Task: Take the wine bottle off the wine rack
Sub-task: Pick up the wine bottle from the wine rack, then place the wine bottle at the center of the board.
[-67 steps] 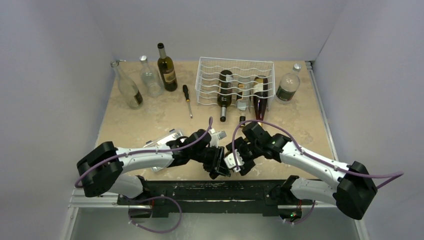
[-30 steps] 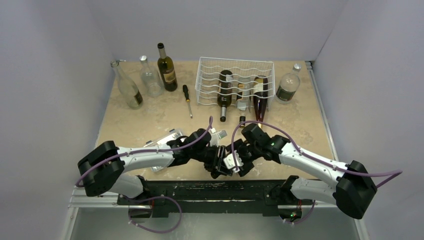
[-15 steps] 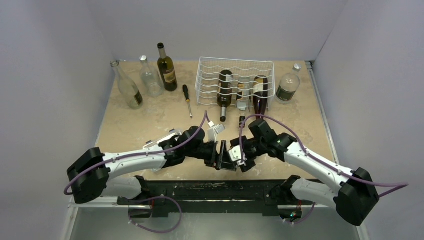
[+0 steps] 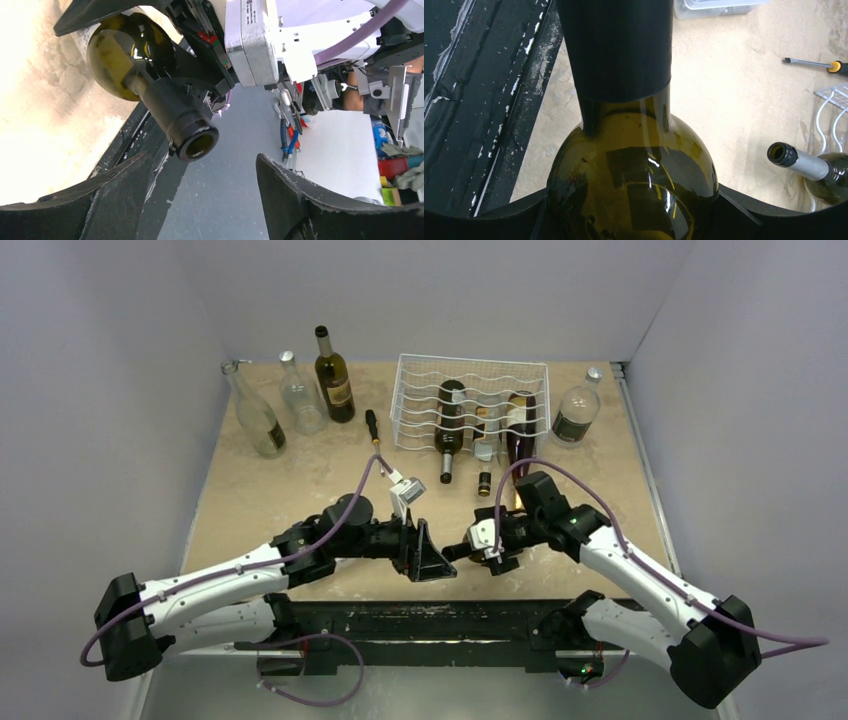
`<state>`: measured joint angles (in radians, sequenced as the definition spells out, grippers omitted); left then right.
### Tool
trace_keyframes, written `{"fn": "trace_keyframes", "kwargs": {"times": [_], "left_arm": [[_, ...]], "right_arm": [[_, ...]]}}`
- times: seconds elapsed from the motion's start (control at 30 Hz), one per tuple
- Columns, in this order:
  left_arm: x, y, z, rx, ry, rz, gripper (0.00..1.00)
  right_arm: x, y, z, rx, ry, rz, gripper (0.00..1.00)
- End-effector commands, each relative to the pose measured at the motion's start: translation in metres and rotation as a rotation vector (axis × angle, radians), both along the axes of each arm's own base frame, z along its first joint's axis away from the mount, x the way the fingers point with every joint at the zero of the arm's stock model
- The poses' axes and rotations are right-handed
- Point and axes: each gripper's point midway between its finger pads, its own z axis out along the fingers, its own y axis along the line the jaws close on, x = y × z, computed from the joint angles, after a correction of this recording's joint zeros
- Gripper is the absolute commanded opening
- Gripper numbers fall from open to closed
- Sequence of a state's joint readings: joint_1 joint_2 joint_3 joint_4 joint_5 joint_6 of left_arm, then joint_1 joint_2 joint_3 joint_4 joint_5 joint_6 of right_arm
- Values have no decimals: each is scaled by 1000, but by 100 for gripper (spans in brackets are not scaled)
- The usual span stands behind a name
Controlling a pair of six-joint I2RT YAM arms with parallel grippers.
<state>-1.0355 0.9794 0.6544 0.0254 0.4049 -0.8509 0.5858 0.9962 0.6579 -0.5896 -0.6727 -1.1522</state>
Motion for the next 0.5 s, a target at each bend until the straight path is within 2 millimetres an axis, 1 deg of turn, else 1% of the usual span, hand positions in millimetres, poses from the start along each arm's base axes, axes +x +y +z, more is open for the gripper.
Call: {"fn": "trace_keyframes", "kwargs": {"times": [0.0, 0.07, 0.23, 0.27, 0.3, 0.47], "left_arm": [[7, 9, 15, -25, -119, 35, 75], [10, 14, 21, -42, -153, 58, 75], [21, 30, 36, -81, -254, 155, 77], [24, 34, 38, -87, -275, 174, 79], [26, 39, 34, -63, -281, 193, 82], [38, 59, 31, -23, -322, 295, 98]], "right_arm": [[9, 12, 45, 121, -50, 11, 13], [10, 9, 49, 129, -42, -4, 13], [14, 5, 68, 181, -17, -36, 13], [15, 3, 71, 185, -12, -46, 13], [15, 2, 72, 188, -9, -52, 13], [21, -6, 80, 206, 10, -100, 13]]}}
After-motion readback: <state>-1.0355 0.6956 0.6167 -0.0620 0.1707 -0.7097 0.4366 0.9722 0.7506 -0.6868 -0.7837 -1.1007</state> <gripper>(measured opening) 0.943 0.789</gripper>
